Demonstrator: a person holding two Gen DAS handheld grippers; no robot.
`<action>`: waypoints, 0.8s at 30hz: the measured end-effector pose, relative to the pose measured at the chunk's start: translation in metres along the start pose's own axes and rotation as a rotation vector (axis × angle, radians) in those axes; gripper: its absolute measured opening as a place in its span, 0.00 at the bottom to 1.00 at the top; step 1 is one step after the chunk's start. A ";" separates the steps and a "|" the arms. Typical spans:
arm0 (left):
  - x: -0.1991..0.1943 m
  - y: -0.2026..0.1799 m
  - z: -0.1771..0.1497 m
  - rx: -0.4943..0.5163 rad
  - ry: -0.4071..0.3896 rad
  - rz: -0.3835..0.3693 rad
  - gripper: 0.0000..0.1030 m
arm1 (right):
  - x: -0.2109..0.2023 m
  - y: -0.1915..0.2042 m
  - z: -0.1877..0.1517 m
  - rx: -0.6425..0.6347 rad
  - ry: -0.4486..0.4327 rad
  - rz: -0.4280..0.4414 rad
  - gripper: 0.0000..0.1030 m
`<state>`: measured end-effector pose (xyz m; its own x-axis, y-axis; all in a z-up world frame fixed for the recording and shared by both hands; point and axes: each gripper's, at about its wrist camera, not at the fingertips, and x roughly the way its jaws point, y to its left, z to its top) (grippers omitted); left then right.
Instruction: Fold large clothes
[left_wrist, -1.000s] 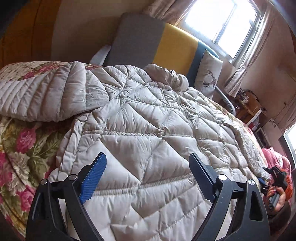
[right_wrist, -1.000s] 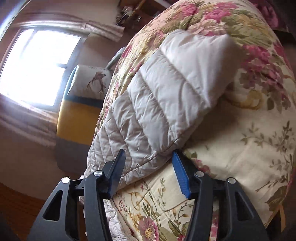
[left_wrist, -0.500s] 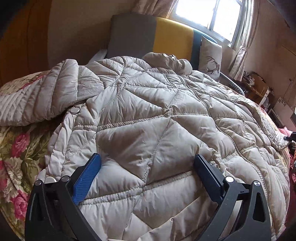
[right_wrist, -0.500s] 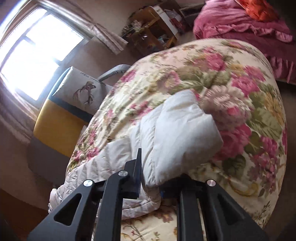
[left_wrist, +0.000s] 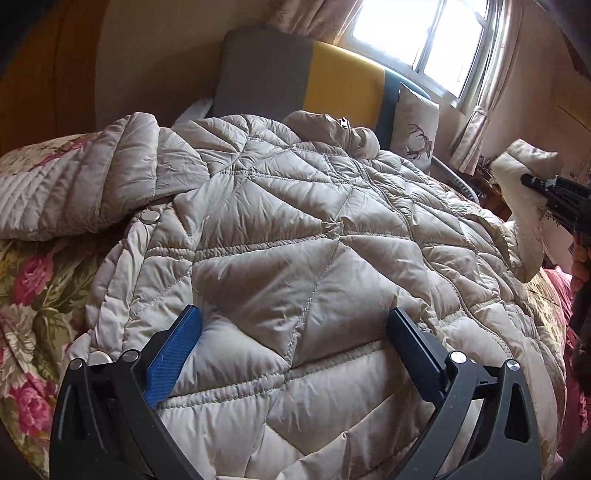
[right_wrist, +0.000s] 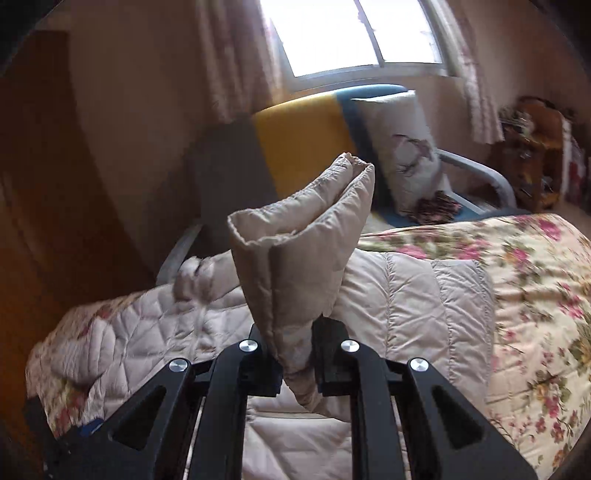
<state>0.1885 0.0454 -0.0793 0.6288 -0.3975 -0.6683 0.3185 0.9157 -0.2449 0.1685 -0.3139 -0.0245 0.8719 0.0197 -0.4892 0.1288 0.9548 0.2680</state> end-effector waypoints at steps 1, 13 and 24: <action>0.000 0.000 0.000 -0.001 -0.001 -0.001 0.96 | 0.013 0.015 -0.006 -0.055 0.025 0.025 0.11; 0.003 -0.008 0.008 0.025 0.059 0.039 0.96 | 0.084 0.070 -0.103 -0.417 0.267 0.079 0.75; 0.014 -0.075 0.101 -0.020 0.053 -0.168 0.96 | 0.039 0.002 -0.099 -0.053 0.013 -0.337 0.98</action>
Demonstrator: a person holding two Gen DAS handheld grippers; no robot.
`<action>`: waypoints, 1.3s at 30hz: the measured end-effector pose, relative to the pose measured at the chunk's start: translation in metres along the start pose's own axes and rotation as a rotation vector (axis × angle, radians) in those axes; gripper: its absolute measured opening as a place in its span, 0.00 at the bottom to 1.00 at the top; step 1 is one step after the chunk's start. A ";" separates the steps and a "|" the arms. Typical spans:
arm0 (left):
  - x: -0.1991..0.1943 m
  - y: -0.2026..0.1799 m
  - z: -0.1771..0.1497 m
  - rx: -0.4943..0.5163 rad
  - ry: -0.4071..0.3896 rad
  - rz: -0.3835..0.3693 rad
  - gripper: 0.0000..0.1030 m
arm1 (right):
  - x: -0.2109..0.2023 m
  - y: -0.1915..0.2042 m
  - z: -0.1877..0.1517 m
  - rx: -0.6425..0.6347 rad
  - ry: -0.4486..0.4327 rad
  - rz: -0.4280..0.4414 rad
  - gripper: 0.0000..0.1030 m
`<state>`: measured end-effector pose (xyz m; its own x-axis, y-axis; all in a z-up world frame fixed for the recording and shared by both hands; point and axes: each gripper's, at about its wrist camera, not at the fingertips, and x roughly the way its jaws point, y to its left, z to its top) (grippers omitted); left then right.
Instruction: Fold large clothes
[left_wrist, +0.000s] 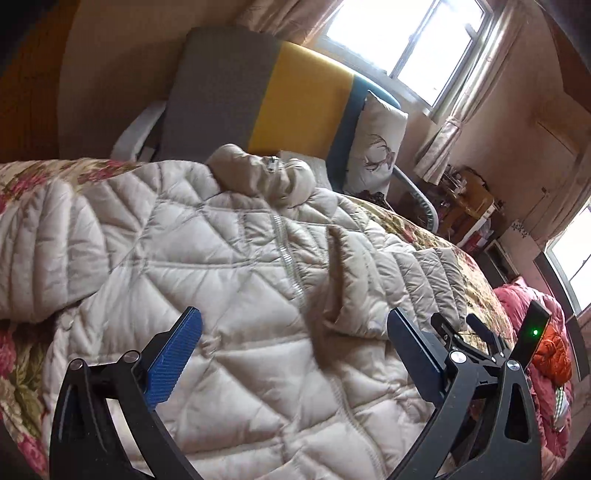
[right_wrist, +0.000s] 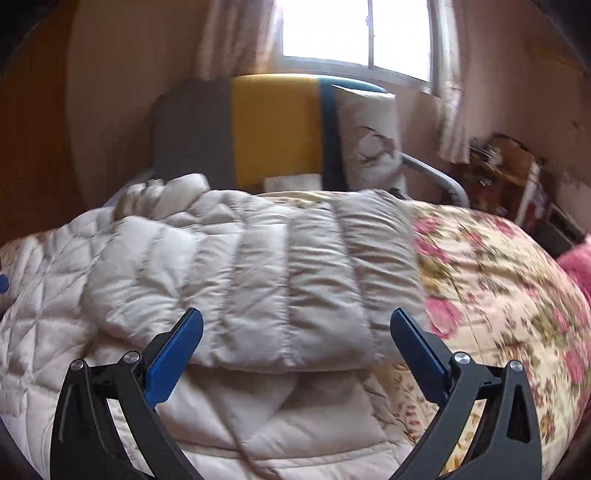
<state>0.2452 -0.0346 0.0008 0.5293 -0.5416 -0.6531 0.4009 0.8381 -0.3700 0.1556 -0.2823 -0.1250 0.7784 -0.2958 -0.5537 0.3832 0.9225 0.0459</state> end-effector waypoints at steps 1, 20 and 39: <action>0.017 -0.011 0.007 0.021 0.015 0.007 0.96 | 0.005 -0.011 -0.003 0.069 0.011 -0.013 0.98; 0.052 0.021 0.046 -0.171 -0.059 -0.007 0.06 | -0.009 -0.094 -0.024 0.452 -0.032 0.081 0.98; 0.038 0.106 -0.034 -0.280 -0.120 0.099 0.06 | 0.018 -0.075 0.014 0.306 0.150 0.071 0.98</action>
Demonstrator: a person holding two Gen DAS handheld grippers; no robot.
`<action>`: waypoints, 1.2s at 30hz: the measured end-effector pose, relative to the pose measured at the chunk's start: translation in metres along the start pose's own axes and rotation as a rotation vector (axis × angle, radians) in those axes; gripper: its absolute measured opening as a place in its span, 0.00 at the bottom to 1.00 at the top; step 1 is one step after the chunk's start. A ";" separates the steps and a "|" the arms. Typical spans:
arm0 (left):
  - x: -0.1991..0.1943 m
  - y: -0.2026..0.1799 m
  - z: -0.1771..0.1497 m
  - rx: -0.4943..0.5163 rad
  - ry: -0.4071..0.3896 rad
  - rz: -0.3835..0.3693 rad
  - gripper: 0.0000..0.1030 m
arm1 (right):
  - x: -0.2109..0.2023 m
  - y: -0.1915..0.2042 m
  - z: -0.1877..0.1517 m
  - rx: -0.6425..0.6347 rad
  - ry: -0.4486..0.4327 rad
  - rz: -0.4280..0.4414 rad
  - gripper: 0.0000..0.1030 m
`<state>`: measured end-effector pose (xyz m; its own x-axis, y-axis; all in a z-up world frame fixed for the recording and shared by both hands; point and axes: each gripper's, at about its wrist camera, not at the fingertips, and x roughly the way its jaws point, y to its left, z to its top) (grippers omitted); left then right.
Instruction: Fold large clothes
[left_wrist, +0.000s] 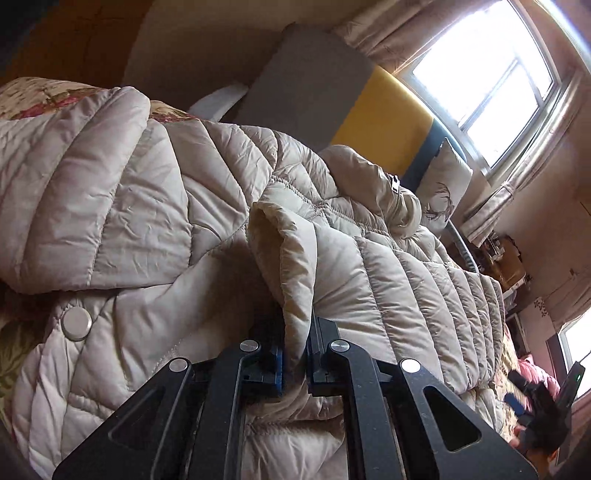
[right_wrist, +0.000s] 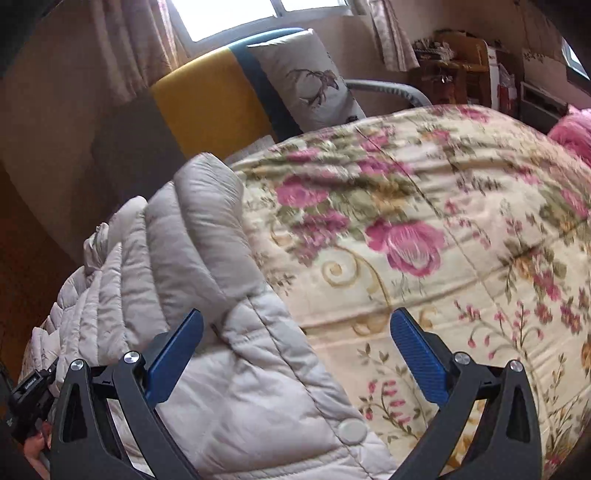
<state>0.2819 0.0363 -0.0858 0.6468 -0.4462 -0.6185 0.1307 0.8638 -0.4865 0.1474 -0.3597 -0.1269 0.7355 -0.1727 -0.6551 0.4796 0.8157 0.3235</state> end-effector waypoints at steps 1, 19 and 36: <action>0.000 0.000 -0.002 0.005 -0.003 -0.001 0.08 | 0.000 0.008 0.009 -0.026 -0.014 0.012 0.98; 0.032 -0.025 -0.005 0.144 0.068 -0.017 0.12 | 0.144 0.020 0.061 -0.122 0.111 -0.228 0.98; 0.027 -0.017 -0.004 0.110 0.066 -0.063 0.16 | 0.073 0.048 -0.001 -0.231 0.086 -0.249 0.98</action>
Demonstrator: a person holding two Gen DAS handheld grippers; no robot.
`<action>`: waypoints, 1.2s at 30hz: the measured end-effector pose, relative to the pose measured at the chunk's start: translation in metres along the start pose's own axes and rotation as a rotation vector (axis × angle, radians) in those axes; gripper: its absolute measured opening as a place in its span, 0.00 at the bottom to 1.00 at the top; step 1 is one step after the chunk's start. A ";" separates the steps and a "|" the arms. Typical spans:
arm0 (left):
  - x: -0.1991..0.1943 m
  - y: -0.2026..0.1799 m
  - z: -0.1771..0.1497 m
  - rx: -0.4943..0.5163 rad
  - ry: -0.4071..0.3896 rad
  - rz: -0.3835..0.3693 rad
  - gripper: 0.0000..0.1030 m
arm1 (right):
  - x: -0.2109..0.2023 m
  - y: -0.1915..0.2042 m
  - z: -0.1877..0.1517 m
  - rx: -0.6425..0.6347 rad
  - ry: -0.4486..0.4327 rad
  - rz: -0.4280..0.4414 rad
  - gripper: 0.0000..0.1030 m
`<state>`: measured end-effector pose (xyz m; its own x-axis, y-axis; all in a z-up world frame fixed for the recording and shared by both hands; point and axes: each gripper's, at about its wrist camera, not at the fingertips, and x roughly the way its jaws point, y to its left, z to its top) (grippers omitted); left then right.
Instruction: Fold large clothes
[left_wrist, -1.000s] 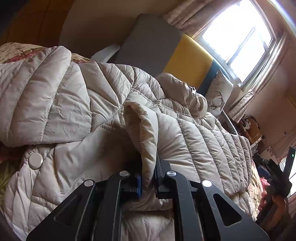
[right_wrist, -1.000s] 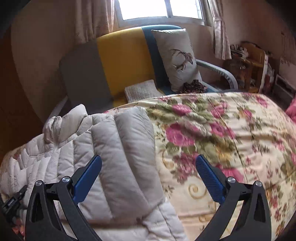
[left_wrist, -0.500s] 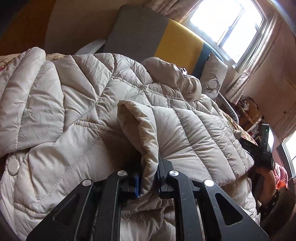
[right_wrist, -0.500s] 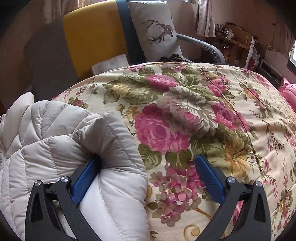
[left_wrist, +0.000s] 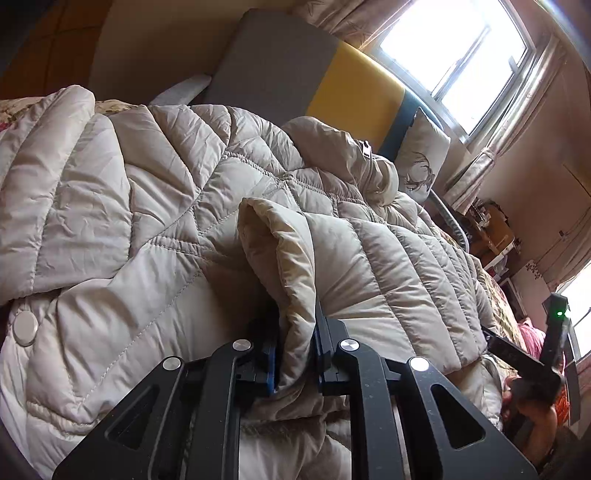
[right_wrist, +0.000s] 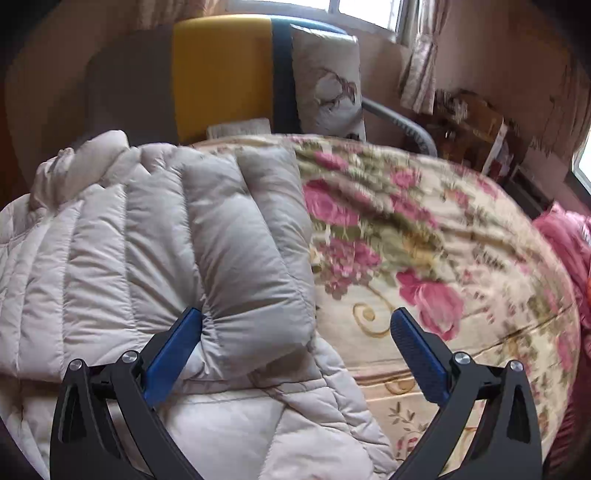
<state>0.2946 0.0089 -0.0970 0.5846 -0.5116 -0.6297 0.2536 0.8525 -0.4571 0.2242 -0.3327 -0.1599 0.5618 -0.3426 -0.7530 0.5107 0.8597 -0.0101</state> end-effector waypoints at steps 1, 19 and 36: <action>0.000 0.000 0.000 0.002 0.000 -0.002 0.16 | 0.008 -0.010 -0.004 0.050 0.035 0.048 0.98; -0.137 0.093 0.030 -0.253 -0.235 0.155 0.74 | -0.057 0.026 -0.021 -0.137 -0.276 0.085 0.98; -0.187 0.305 0.021 -0.800 -0.349 0.330 0.54 | -0.043 0.039 -0.024 -0.219 -0.210 0.069 0.98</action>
<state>0.2788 0.3669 -0.1050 0.7638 -0.0846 -0.6399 -0.4973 0.5548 -0.6670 0.2047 -0.2751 -0.1440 0.7240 -0.3321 -0.6046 0.3273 0.9369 -0.1227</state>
